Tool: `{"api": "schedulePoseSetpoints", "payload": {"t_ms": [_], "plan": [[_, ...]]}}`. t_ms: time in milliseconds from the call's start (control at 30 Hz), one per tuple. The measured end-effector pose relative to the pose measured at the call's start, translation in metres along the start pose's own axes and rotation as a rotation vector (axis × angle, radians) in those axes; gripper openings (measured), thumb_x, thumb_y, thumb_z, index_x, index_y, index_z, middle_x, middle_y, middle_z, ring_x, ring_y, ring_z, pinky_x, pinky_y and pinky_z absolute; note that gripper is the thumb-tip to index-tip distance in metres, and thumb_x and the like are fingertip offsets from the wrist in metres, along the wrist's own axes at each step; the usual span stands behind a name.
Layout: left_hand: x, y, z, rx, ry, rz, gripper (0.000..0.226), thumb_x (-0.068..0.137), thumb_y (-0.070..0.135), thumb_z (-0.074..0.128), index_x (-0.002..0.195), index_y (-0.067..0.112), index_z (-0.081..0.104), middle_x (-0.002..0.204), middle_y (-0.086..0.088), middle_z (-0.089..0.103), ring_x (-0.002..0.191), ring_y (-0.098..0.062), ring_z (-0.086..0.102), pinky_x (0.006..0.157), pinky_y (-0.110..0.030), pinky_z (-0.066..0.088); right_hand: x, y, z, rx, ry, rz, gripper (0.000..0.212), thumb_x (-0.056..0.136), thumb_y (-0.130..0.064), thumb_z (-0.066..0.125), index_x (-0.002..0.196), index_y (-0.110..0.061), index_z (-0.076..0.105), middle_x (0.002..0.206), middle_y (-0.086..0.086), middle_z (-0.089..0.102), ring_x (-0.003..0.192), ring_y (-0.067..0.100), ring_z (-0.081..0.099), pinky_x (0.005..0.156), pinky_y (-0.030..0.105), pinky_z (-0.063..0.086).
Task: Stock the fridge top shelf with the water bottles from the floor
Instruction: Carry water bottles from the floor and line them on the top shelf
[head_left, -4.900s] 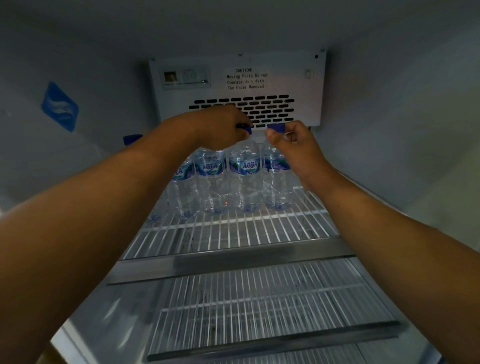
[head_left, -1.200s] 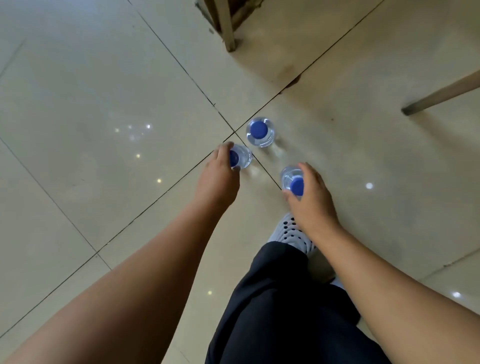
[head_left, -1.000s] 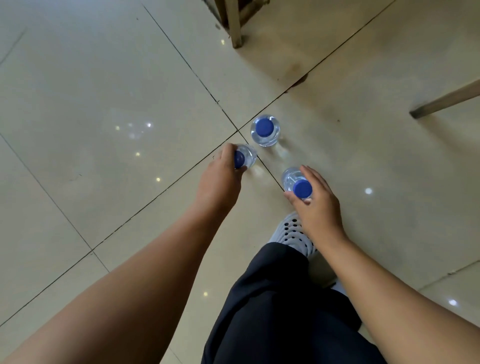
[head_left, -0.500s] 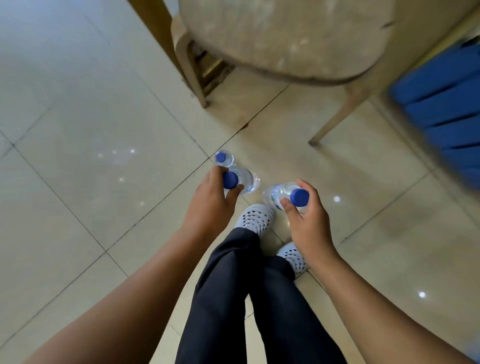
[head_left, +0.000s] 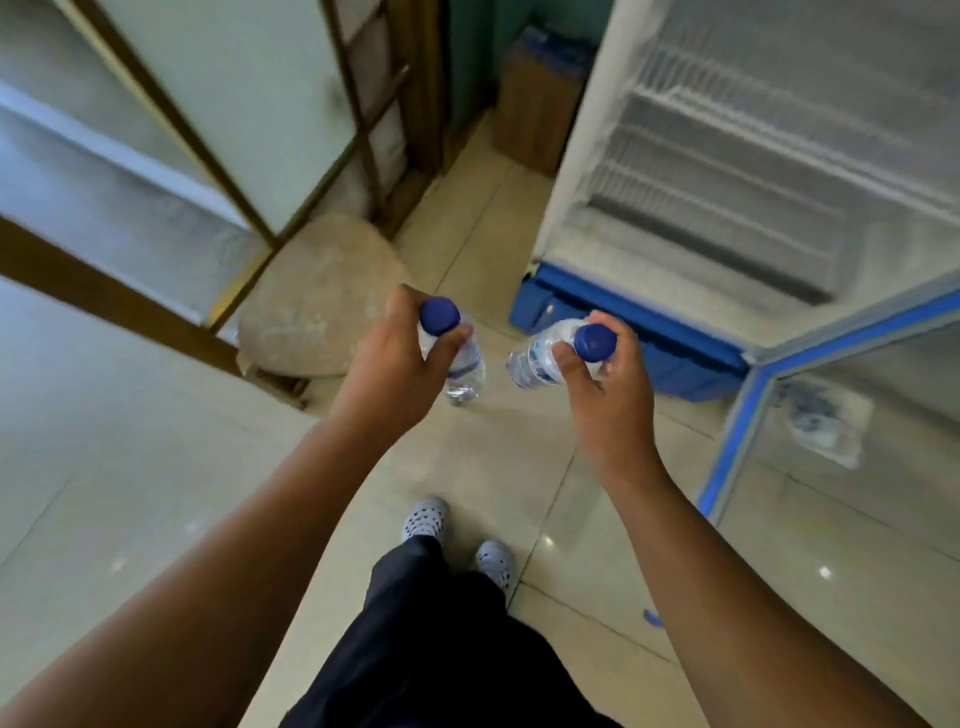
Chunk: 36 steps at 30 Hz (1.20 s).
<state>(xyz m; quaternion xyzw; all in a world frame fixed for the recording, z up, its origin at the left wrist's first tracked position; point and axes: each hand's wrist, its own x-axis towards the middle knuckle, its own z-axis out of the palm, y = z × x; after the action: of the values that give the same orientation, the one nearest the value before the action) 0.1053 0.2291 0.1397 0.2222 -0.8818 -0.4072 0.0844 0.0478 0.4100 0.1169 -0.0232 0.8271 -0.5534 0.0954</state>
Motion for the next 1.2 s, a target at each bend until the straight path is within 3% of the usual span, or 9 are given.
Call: {"api": "schedulePoseSetpoints", "payload": {"t_ms": [133, 267, 533, 633, 800, 867, 967, 1100, 1200], "plan": [[0.039, 0.08, -0.011, -0.01, 0.013, 0.154, 0.031, 0.087, 0.04, 0.057, 0.096, 0.013, 0.043, 0.071, 0.011, 0.046, 0.063, -0.007, 0.047, 0.051, -0.019, 0.032, 0.032, -0.059, -0.056, 0.029, 0.146, -0.097, 0.031, 0.088, -0.029, 0.063, 0.114, -0.024, 0.047, 0.096, -0.022, 0.055, 0.088, -0.01, 0.055, 0.082, 0.01, 0.043], [0.094, 0.155, -0.017, -0.042, 0.004, 0.298, 0.031, 0.086, 0.039, 0.059, 0.089, 0.014, 0.041, 0.069, 0.011, 0.046, 0.062, -0.004, 0.047, 0.056, -0.007, 0.035, 0.073, -0.111, -0.107, 0.05, 0.235, -0.182, 0.021, 0.09, -0.031, 0.06, 0.108, -0.023, 0.053, 0.093, -0.015, 0.061, 0.089, 0.005, 0.059, 0.085, 0.021, 0.046], [0.212, 0.299, -0.012, -0.184, -0.125, 0.57, 0.032, 0.085, 0.042, 0.059, 0.089, 0.015, 0.044, 0.072, 0.008, 0.054, 0.063, -0.003, 0.049, 0.056, -0.007, 0.037, 0.16, -0.202, -0.183, 0.099, 0.396, -0.316, 0.012, 0.092, -0.037, 0.054, 0.103, -0.034, 0.055, 0.096, -0.016, 0.062, 0.091, -0.004, 0.058, 0.085, 0.012, 0.042], [0.245, 0.35, -0.006, -0.196, -0.145, 0.664, 0.036, 0.084, 0.047, 0.058, 0.089, 0.015, 0.044, 0.075, 0.006, 0.055, 0.064, -0.006, 0.047, 0.059, -0.014, 0.039, 0.191, -0.229, -0.21, 0.108, 0.425, -0.361, 0.02, 0.094, -0.038, 0.051, 0.111, -0.028, 0.055, 0.099, -0.016, 0.061, 0.093, -0.003, 0.058, 0.086, 0.014, 0.043], [0.29, 0.431, 0.009, -0.195, -0.149, 0.809, 0.043, 0.082, 0.055, 0.056, 0.087, 0.014, 0.046, 0.08, -0.005, 0.069, 0.066, -0.021, 0.06, 0.058, -0.03, 0.046, 0.241, -0.265, -0.263, 0.227, 0.495, -0.43, 0.013, 0.097, -0.035, 0.046, 0.104, -0.045, 0.051, 0.097, -0.019, 0.06, 0.087, -0.01, 0.058, 0.083, 0.014, 0.045], [0.305, 0.462, 0.016, -0.224, -0.177, 0.862, 0.043, 0.081, 0.056, 0.055, 0.085, 0.014, 0.046, 0.077, -0.006, 0.068, 0.062, -0.014, 0.061, 0.057, -0.026, 0.05, 0.26, -0.278, -0.287, 0.253, 0.526, -0.479, 0.013, 0.097, -0.035, 0.047, 0.098, -0.045, 0.055, 0.094, -0.017, 0.061, 0.086, -0.004, 0.06, 0.085, 0.025, 0.048], [0.32, 0.51, 0.024, -0.234, -0.152, 0.928, 0.042, 0.083, 0.053, 0.056, 0.085, 0.012, 0.048, 0.074, -0.005, 0.065, 0.052, -0.001, 0.048, 0.049, -0.015, 0.041, 0.286, -0.301, -0.325, 0.256, 0.588, -0.559, 0.012, 0.097, -0.028, 0.048, 0.092, -0.037, 0.055, 0.087, -0.014, 0.059, 0.077, -0.005, 0.058, 0.077, 0.021, 0.046], [0.337, 0.575, 0.036, -0.312, -0.138, 0.957, 0.04, 0.081, 0.057, 0.056, 0.08, 0.019, 0.044, 0.087, -0.015, 0.068, 0.078, -0.027, 0.066, 0.069, -0.045, 0.055, 0.317, -0.332, -0.377, 0.259, 0.634, -0.663, 0.007, 0.092, -0.031, 0.054, 0.086, -0.032, 0.054, 0.08, -0.011, 0.06, 0.072, 0.004, 0.06, 0.073, 0.028, 0.05], [0.348, 0.62, 0.046, -0.321, -0.122, 0.982, 0.047, 0.079, 0.061, 0.054, 0.082, 0.015, 0.046, 0.088, -0.015, 0.07, 0.077, -0.029, 0.066, 0.07, -0.049, 0.055, 0.339, -0.348, -0.414, 0.254, 0.644, -0.731, 0.008, 0.09, -0.032, 0.057, 0.083, -0.031, 0.053, 0.074, -0.012, 0.063, 0.069, 0.003, 0.061, 0.073, 0.029, 0.051]]}}
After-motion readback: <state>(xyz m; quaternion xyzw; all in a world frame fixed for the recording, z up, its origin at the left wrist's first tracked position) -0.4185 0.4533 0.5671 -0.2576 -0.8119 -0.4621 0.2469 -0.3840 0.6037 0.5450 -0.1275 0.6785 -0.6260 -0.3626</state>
